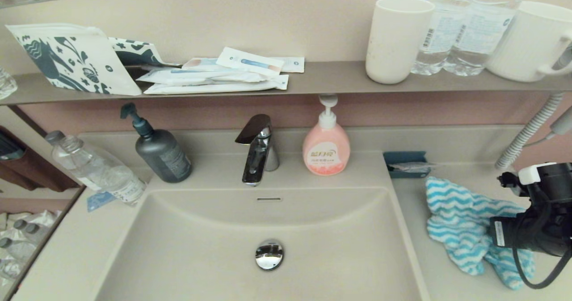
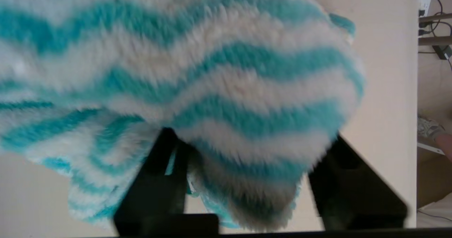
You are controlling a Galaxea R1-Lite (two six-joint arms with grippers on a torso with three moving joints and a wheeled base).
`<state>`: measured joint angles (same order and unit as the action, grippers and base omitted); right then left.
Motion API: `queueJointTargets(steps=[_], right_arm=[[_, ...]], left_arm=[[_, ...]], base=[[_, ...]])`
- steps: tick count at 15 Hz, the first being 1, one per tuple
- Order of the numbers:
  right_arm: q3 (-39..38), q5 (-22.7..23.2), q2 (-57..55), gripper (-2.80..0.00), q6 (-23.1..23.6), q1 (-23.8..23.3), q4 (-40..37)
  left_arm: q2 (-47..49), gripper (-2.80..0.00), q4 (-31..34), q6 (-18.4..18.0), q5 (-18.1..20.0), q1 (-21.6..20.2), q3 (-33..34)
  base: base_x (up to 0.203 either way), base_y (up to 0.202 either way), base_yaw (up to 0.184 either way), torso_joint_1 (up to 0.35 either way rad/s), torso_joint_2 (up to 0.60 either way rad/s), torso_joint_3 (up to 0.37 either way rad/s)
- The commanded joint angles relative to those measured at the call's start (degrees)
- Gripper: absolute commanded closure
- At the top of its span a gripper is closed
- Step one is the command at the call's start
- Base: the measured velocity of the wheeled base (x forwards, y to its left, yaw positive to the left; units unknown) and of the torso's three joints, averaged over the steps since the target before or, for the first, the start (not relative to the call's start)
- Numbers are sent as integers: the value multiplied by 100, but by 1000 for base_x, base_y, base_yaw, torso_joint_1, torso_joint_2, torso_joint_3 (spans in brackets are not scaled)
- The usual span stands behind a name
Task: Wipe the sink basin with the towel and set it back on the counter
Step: Wipe the sink
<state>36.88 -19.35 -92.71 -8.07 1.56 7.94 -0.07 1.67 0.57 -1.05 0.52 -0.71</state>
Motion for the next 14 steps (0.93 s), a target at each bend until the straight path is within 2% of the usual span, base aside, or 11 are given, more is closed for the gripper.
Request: queueJointTargets(steps=[1,3,7,14], right_arm=[[12,-8,206,-280,6,2,-2],[79,-5,479,-280,17,18,-105],[710,-59,1068,-280,9,4,-1315],[1530,-53,1549,-280,2,3,-2320]], left_arm=[[7,0,0,4,-1,0,0],[7,0,0,4,-1,0,0],[7,0,0,4,-1,0,0],[7,0,0,4,-1,0,0]], base=[[0,0,0,0,0,0],[0,0,0,0,0,0],[0,0,0,0,0,0],[0,0,0,0,0,0]])
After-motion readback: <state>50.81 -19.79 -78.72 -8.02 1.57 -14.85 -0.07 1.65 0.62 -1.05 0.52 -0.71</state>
